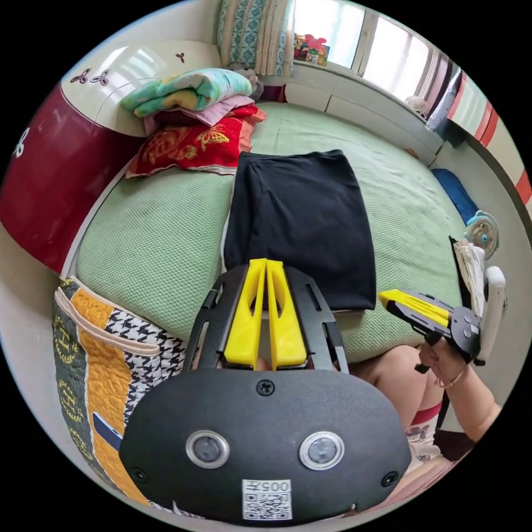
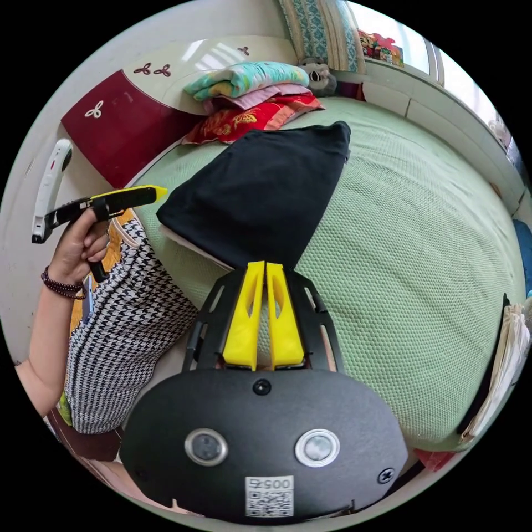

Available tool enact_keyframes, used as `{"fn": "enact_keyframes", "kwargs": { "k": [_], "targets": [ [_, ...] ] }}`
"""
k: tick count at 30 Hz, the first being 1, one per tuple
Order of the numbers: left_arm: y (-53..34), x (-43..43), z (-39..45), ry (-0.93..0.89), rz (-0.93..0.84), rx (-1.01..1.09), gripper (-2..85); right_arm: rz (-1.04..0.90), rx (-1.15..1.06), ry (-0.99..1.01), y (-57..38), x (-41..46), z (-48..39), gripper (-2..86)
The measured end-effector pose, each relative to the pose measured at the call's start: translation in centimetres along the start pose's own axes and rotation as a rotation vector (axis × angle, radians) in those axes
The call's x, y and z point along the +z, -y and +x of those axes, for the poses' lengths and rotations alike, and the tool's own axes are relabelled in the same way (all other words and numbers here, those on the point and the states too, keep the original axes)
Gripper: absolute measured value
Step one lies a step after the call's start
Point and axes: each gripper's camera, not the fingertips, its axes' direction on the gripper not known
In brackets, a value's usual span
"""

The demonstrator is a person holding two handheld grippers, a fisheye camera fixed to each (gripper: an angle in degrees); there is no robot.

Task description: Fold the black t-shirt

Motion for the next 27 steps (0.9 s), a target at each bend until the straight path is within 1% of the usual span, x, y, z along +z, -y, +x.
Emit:
{"fn": "enact_keyframes", "kwargs": {
  "k": [2,3,4,5,7,10,12,15,16,17,20,21,25,27],
  "targets": [
    [0.9,1.7,0.4,0.076,-0.027,-0.022,-0.7,-0.026,-0.001,-0.035,0.7,1.9,-1.0,-1.0],
    [1.1,3.0,0.1,0.152,-0.06,-0.052,-0.7,-0.049,0.002,-0.045,0.8,2.7,-1.1,-1.0],
    [1.0,4.1,-0.4,0.167,-0.086,-0.069,-0.7,-0.11,0.019,-0.067,0.7,4.4,-0.9,-1.1],
    [0.8,4.4,-0.7,0.154,-0.085,-0.079,-0.7,-0.125,0.026,-0.068,0.3,5.6,-0.5,-1.1],
    [-0.3,4.2,-1.7,0.105,-0.054,-0.139,-0.7,-0.071,0.021,-0.023,-0.5,5.4,0.2,-1.0],
    [-1.0,3.0,-1.6,0.113,-0.044,-0.14,-0.7,-0.118,0.014,0.004,-0.6,5.1,0.8,-1.0],
    [-1.1,1.7,-1.5,0.152,-0.023,-0.151,-0.7,-0.142,0.018,0.021,-0.6,4.8,1.2,-0.9],
    [-0.2,-0.6,-0.5,0.124,0.072,-0.119,-0.7,-0.066,0.032,0.073,-0.7,2.7,1.6,-1.0],
    [0.8,-0.9,0.1,0.103,0.083,-0.096,-0.7,-0.003,0.024,0.069,-0.8,1.7,1.5,-1.0],
    [1.4,-0.8,0.5,0.096,0.086,-0.083,-0.7,0.04,0.024,0.048,-0.6,1.0,1.2,-1.0],
    [4.6,0.4,2.6,0.093,0.107,-0.027,-0.7,0.063,0.036,-0.022,1.1,0.7,0.9,-1.0],
    [5.8,1.3,3.3,0.105,0.095,-0.011,-0.7,0.063,0.038,-0.036,1.6,0.8,0.9,-1.0],
    [8.2,5.1,3.1,0.145,-0.018,-0.065,-0.7,0.122,0.08,-0.139,6.4,0.4,3.2,-1.0],
    [8.3,6.7,2.6,0.155,-0.082,-0.072,-0.7,0.14,0.109,-0.142,9.0,0.1,4.8,-1.0]
  ]
}}
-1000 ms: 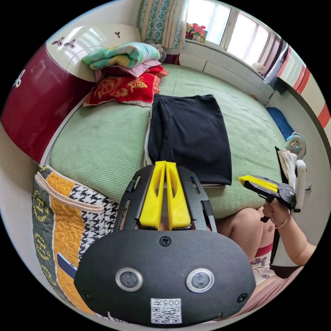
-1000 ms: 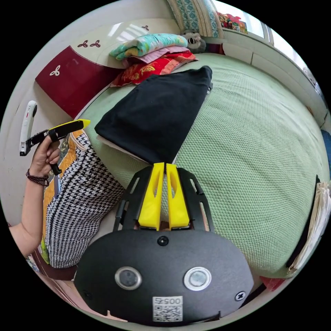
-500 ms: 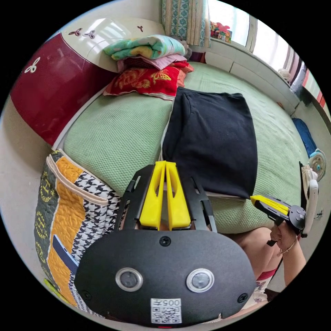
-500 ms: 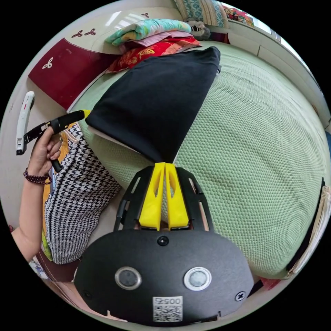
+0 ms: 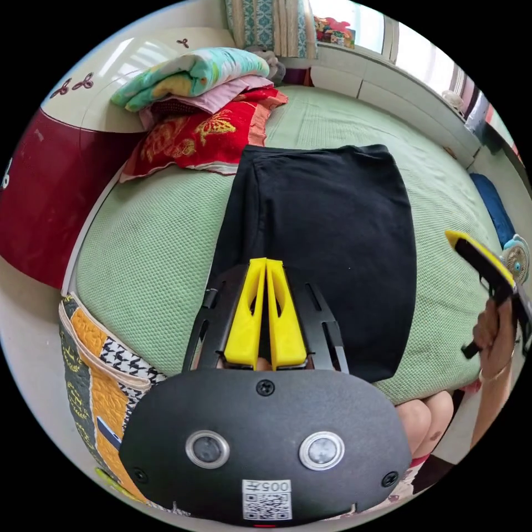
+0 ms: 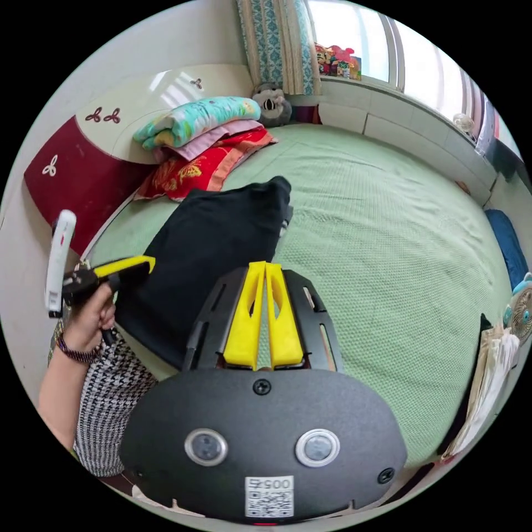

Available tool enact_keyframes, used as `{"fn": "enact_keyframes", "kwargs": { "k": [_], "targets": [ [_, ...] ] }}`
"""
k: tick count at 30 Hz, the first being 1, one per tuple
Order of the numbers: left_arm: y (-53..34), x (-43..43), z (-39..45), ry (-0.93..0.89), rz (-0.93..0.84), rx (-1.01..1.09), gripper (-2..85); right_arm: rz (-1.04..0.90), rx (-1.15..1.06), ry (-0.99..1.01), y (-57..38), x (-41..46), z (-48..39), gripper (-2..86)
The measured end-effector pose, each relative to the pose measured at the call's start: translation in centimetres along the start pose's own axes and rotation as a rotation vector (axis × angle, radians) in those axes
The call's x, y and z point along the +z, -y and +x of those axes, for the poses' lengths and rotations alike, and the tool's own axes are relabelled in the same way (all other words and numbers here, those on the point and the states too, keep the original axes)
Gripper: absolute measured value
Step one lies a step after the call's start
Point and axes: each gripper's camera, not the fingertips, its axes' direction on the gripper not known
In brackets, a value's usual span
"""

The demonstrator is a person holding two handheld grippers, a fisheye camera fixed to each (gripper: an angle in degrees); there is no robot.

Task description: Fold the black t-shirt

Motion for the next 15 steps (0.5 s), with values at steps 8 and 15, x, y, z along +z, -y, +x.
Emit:
{"fn": "enact_keyframes", "kwargs": {
  "k": [8,15],
  "targets": [
    [0.2,2.1,0.0,-0.028,-0.014,0.051,-0.7,-0.038,0.013,0.046,11.9,6.6,1.0,-1.0],
    [0.1,3.2,-0.1,-0.067,-0.004,0.08,-0.7,-0.241,-0.061,-0.067,13.4,12.3,0.4,-1.1]
  ]
}}
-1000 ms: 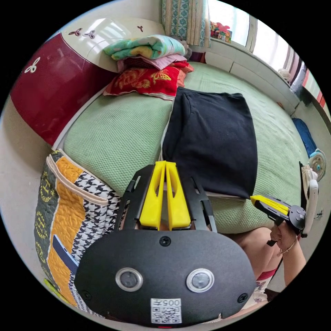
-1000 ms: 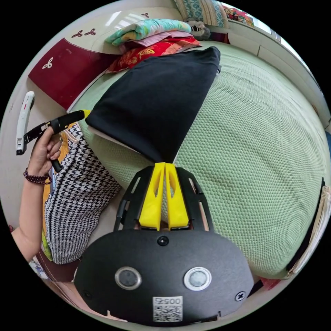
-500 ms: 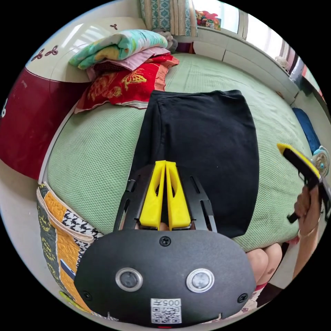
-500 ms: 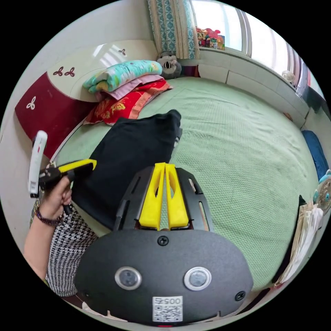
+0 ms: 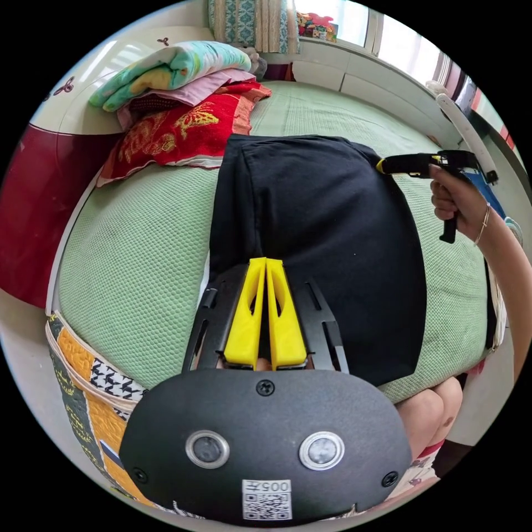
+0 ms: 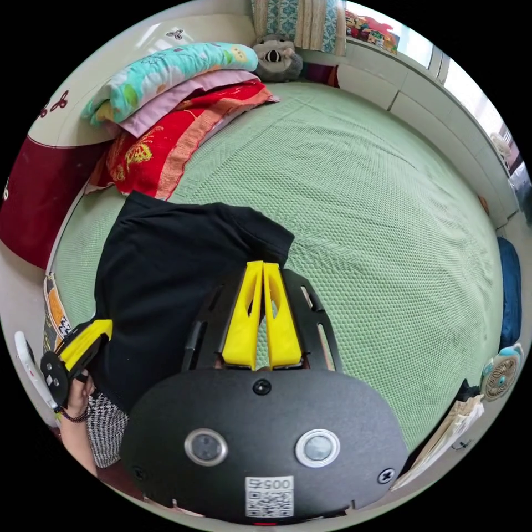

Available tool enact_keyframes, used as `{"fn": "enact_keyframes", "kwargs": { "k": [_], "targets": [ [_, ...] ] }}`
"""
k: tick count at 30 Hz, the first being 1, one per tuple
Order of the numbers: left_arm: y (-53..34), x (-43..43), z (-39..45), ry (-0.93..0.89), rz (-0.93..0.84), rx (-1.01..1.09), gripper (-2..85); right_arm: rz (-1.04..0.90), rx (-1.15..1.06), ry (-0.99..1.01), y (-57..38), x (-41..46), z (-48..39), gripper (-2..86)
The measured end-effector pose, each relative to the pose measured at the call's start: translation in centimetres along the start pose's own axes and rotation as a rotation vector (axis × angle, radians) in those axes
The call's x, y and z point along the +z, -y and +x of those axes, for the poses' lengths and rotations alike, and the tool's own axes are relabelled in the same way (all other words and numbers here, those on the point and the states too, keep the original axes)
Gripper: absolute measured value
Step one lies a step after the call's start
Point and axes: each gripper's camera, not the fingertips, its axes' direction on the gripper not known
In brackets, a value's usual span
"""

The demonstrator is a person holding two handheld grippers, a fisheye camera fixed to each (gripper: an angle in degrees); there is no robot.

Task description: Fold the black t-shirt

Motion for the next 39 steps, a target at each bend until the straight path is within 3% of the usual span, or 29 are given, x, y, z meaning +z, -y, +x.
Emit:
{"fn": "enact_keyframes", "kwargs": {
  "k": [7,12,19,24,28,39],
  "targets": [
    [-0.9,-0.7,-0.8,-0.089,0.037,-0.076,-0.7,0.167,-0.04,0.113,-7.0,-6.3,-1.0,-1.1],
    [-3.1,-6.0,0.2,-0.096,0.141,-0.02,-0.7,0.137,-0.129,0.083,-14.5,-8.7,-3.8,-1.0],
    [-8.3,-3.9,1.7,0.078,0.018,-0.007,-0.7,0.05,-0.168,0.125,-21.1,-7.3,-10.1,-1.0],
    [-9.1,-2.3,1.6,0.034,-0.054,-0.069,-0.7,0.036,-0.275,-0.036,-23.1,-2.9,-13.8,-1.0],
    [-9.6,-4.2,3.4,0.118,0.016,-0.034,-0.7,0.011,-0.28,-0.081,-23.7,-4.0,-14.7,-1.1],
    [-11.0,1.6,5.2,0.102,-0.06,-0.047,-0.7,-0.024,-0.164,0.045,-26.7,-4.3,-13.1,-1.2]
  ]
}}
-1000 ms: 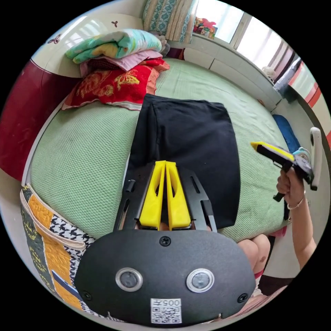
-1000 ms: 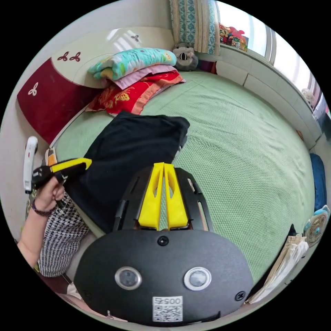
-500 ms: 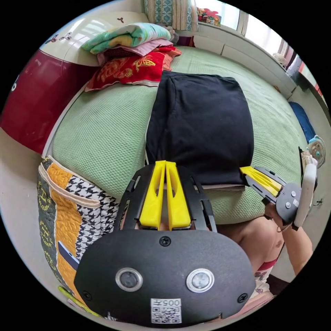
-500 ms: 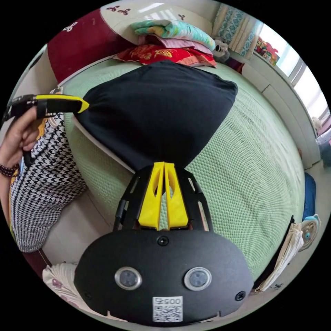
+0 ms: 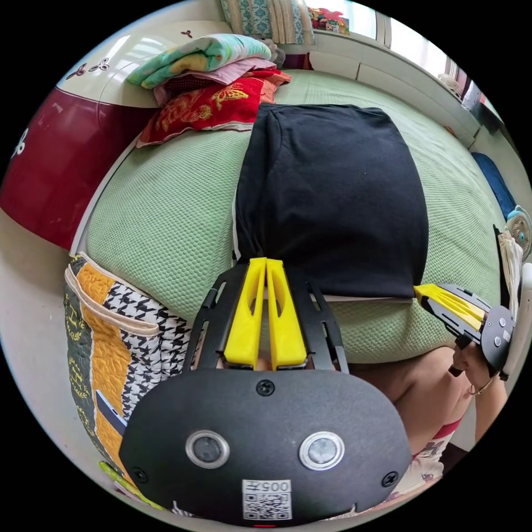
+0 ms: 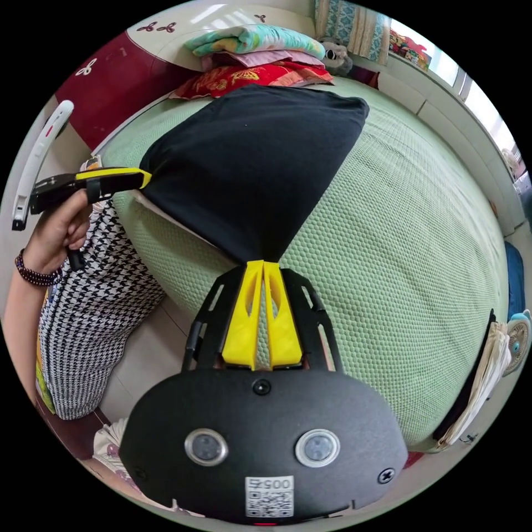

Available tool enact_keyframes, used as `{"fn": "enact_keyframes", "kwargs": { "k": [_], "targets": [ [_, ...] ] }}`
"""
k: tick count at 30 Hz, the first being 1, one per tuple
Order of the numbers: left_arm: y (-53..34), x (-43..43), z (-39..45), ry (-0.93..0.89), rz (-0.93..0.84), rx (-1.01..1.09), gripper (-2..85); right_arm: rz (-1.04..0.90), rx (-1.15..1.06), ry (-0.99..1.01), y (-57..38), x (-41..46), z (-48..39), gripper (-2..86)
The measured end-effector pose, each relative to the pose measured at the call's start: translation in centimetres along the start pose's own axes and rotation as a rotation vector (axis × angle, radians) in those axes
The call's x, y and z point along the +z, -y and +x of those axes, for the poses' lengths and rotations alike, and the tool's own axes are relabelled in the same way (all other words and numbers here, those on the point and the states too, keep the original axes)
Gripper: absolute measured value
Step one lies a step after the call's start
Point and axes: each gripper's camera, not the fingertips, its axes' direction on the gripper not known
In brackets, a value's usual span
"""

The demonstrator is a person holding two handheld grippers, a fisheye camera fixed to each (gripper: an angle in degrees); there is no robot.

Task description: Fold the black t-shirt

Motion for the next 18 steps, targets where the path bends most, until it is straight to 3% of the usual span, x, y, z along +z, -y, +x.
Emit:
{"fn": "enact_keyframes", "kwargs": {
  "k": [7,12,18],
  "targets": [
    [-0.8,1.4,1.2,-0.053,-0.022,-0.053,-0.7,-0.01,-0.05,-0.078,-1.2,0.1,-0.7,-1.2],
    [-2.5,-0.1,2.6,-0.016,-0.082,-0.06,-0.7,-0.191,0.039,0.024,-1.9,-0.5,1.6,-1.3],
    [-10.7,-0.1,4.3,0.043,-0.107,-0.062,-0.7,-0.015,0.121,0.09,-7.4,-6.4,4.7,-1.0]
  ]
}}
